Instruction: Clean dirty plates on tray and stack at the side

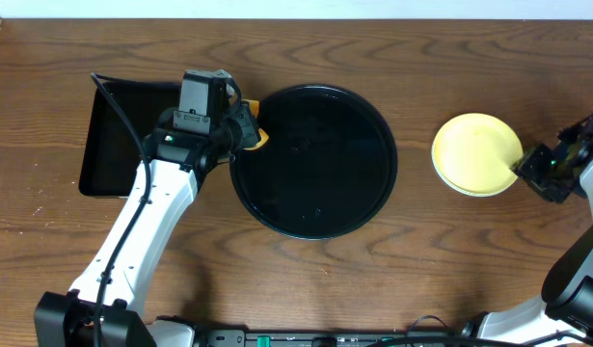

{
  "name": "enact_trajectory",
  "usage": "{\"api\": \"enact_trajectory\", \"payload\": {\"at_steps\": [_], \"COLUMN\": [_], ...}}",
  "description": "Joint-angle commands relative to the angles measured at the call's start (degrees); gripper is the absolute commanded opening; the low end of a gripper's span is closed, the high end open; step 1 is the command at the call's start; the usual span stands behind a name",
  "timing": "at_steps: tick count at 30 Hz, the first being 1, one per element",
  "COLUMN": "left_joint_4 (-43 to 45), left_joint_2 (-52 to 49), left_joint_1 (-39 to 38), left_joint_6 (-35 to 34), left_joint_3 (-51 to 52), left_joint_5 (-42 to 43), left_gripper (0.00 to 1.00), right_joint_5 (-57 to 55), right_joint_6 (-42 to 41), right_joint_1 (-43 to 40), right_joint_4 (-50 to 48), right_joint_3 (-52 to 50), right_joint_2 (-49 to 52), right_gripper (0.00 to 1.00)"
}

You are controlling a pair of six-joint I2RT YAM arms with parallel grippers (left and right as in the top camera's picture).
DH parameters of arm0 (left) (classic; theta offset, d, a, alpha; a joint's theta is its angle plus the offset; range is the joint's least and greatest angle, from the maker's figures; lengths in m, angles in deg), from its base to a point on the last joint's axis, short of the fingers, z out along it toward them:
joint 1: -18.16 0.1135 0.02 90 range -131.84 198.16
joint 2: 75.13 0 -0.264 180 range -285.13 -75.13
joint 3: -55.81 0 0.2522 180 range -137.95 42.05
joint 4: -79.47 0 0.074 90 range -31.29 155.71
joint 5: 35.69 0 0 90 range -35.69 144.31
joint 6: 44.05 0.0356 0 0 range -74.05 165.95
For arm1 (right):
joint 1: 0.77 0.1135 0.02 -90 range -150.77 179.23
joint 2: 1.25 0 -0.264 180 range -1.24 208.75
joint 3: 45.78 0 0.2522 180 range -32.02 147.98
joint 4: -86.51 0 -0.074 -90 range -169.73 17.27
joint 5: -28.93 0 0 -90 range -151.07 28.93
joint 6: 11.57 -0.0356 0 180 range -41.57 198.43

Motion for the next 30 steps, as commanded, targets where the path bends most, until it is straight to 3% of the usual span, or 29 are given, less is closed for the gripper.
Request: {"api": "enact_trajectory", "payload": {"at_steps": [1, 6, 12, 18, 20, 22, 27, 30], "left_joint_4": [0.7, -1.27, -7.32, -3.23, -1.68, -0.76, -0.11, -0.11], "left_joint_2": [-0.33, 2.56, 3.48, -1.29, -3.65, -6.12, -10.38, -9.81], "left_joint_1": [0.33, 3.65, 15.5, 24.81, 26.49, 27.58, 28.68, 28.68], "left_joint_6": [3.13, 6.51, 8.13, 13.7, 13.79, 13.77, 13.75, 13.75], "left_joint_3": [-0.76, -0.85, -0.83, -0.79, -0.79, -0.79, -0.79, -0.81], "left_joint_5": [-0.74, -2.27, -13.49, -17.03, -17.0, -17.0, -17.0, -16.96], "left_gripper": [0.08, 0.08, 0.08, 0.08, 0.08, 0.17, 0.64, 0.7], "right_joint_5": [7.61, 10.99, 10.1, 9.33, 7.96, 5.22, 3.5, 3.5], "right_joint_6": [2.19, 4.48, 5.64, 5.42, 5.38, 4.59, 4.33, 4.37], "right_joint_1": [1.09, 3.69, 11.43, 19.54, 21.49, 22.99, 24.0, 23.61], "right_joint_4": [-0.15, 4.87, 9.68, 8.76, 8.63, 8.79, 9.77, 11.06], "right_joint_3": [0.61, 5.4, 11.02, 11.26, 11.26, 11.26, 11.26, 11.72], "right_joint_2": [-0.37, -0.5, -0.5, -0.48, -0.48, -0.48, -0.48, -0.5], "right_gripper": [0.61, 0.67, 0.76, 0.87, 0.96, 0.99, 0.99, 0.99]}}
